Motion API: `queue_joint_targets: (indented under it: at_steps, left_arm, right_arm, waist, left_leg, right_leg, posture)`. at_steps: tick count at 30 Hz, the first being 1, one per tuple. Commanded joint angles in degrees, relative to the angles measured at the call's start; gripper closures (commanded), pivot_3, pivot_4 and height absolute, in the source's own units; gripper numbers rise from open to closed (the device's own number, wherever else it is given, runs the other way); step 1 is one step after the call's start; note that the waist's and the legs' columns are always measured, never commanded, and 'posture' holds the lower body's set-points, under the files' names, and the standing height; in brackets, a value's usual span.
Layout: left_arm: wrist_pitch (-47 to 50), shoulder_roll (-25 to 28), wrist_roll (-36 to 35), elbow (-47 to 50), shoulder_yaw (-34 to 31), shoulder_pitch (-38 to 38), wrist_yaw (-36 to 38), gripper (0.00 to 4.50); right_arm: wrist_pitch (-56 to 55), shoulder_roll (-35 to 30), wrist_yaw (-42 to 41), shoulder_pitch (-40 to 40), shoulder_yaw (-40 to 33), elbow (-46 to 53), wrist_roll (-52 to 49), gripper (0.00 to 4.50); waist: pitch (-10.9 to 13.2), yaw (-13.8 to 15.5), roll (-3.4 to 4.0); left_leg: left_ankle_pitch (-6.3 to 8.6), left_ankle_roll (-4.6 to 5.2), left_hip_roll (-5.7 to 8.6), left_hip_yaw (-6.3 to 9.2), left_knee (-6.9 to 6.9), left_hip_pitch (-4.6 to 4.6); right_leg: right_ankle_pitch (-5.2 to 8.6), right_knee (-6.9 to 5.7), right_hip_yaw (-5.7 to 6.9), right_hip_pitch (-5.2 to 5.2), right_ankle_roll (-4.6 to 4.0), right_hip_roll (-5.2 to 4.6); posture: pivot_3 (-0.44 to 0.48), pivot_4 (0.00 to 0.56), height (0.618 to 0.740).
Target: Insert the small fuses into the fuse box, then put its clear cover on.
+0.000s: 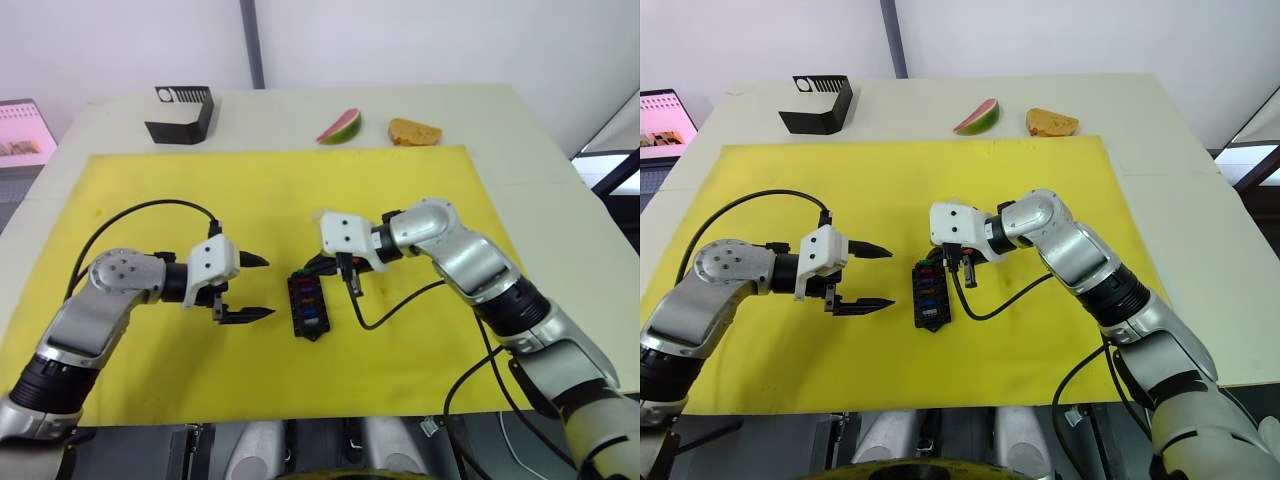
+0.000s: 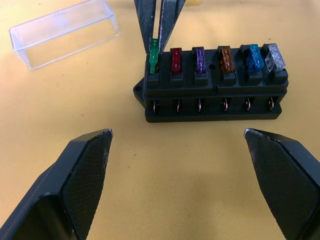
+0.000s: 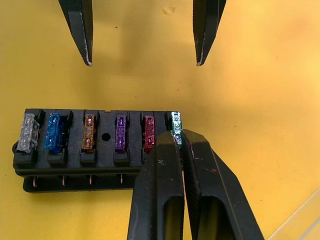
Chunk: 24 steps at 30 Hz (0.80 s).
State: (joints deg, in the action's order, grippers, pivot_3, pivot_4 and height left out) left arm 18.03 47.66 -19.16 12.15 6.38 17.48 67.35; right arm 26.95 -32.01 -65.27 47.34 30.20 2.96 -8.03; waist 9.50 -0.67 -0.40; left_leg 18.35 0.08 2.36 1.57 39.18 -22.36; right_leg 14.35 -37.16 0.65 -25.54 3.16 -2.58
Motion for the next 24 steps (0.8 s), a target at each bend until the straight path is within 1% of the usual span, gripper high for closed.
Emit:
queue_joint_targets:
  at_steps: [1,14,24]
  left_arm:
    - [-0.4,-0.1,0.1,1.2,-0.6,0.6,-0.1,0.07]
    - [0.0,-0.6,0.5,1.4,-0.4,1.2,-0.8,0.07]
    - [-0.1,-0.9,0.9,1.2,-0.4,1.6,-0.8,0.07]
  right_arm:
    - [-1.4,0.7,-0.8,0.5,-1.8,0.4,0.3,4.5]
    - [-3.4,1.9,-2.3,0.9,-1.5,-2.2,1.9,4.5]
    - [-3.5,2.1,-4.5,2.9,-3.3,-1.6,1.6,4.5]
  waist:
    - [0.0,0.0,0.0]
    - [0.0,0.0,-0.01]
    - [0.0,0.0,-0.01]
  left_leg:
    - [0.0,0.0,0.0,0.0,0.0,0.0]
    - [-0.06,-0.11,0.0,0.0,0.01,0.02]
    - [-0.12,-0.22,0.01,0.0,0.02,0.02]
  right_leg:
    - [0.0,0.0,0.0,0.0,0.0,0.0]
    - [0.0,-0.05,0.0,0.0,0.0,0.01]
    - [0.0,-0.06,0.0,0.0,0.0,0.02]
  posture:
    - [0.0,0.15,0.74]
    - [0.0,0.15,0.74]
    - [0.0,0.15,0.74]
